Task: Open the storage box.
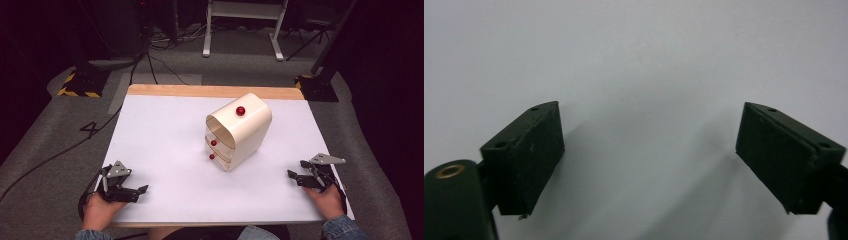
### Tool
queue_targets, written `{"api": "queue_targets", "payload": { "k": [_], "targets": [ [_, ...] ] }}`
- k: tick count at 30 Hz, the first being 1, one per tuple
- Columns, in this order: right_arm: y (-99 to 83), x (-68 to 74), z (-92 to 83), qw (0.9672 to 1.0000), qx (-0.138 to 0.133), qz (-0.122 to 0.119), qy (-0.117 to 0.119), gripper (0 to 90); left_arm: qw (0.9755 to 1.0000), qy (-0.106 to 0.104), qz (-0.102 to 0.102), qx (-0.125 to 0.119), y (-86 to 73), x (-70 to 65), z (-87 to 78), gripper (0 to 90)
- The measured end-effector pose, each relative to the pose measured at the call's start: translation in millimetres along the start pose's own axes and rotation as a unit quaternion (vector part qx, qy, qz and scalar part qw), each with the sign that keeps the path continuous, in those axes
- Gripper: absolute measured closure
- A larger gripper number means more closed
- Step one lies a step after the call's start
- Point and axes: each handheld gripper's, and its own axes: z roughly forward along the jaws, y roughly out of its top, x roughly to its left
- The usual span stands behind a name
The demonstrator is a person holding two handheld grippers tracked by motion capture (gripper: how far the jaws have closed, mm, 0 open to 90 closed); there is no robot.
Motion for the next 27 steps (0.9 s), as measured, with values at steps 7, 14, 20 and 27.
{"api": "queue_targets", "payload": {
  "k": [7,14,20,27],
  "targets": [
    [-0.5,0.2,0.0,1.0,-0.002,-0.002,-0.002,28.0,0.9975,-0.023,-0.027,-0.061,9.2,-0.3,-20.5,38.7],
    [-0.7,0.4,0.1,1.0,-0.004,-0.003,-0.002,28.0,0.9899,-0.007,-0.004,-0.142,28.7,-21.6,-37.7,42.7],
    [-0.8,0.7,0.0,1.0,-0.004,-0.004,-0.003,28.1,0.9827,-0.014,0.021,-0.183,44.1,-40.1,-41.7,47.7],
    [-0.8,1.0,-0.2,1.0,-0.004,-0.005,-0.005,28.0,0.9814,-0.032,0.039,-0.185,60.1,-55.2,-25.2,48.0]
  ]
}}
